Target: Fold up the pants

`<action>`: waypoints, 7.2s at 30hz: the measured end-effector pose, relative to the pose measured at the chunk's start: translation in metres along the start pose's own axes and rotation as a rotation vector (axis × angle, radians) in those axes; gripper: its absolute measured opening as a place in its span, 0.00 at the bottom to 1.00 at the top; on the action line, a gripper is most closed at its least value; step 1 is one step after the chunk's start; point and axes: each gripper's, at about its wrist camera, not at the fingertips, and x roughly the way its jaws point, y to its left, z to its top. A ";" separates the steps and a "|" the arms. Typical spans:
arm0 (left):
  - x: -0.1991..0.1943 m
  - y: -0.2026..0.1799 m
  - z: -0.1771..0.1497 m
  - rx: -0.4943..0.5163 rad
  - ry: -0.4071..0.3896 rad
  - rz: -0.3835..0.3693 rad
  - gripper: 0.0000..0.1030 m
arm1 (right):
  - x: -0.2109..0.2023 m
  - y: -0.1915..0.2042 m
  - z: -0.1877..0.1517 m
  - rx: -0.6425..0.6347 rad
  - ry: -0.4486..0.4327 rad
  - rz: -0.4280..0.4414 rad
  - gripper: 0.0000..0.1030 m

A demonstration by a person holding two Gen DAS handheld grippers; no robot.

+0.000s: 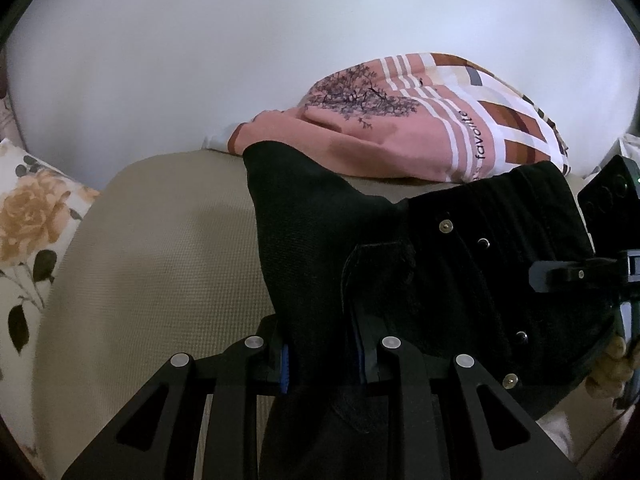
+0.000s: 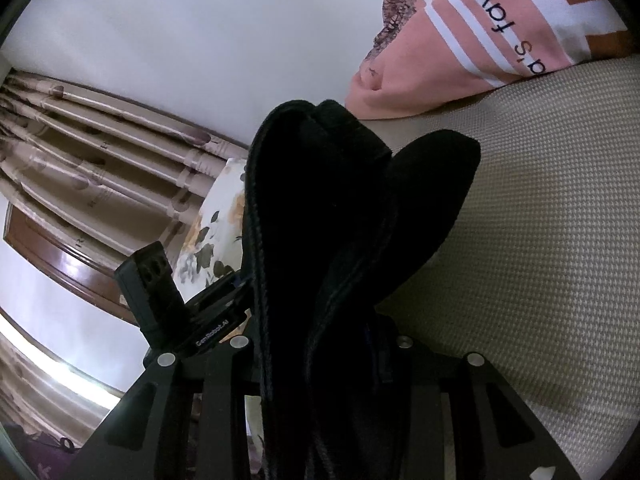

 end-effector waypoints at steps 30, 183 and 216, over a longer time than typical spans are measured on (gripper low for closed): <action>0.027 0.017 -0.018 -0.030 -0.040 0.016 0.40 | 0.002 -0.017 -0.007 -0.071 -0.041 -0.174 0.32; -0.277 -0.091 -0.079 -0.078 -0.527 0.236 1.00 | -0.108 0.228 -0.198 -0.475 -0.494 -0.681 1.00; -0.270 -0.087 -0.086 -0.070 -0.515 0.223 1.00 | -0.108 0.222 -0.194 -0.469 -0.472 -0.671 1.00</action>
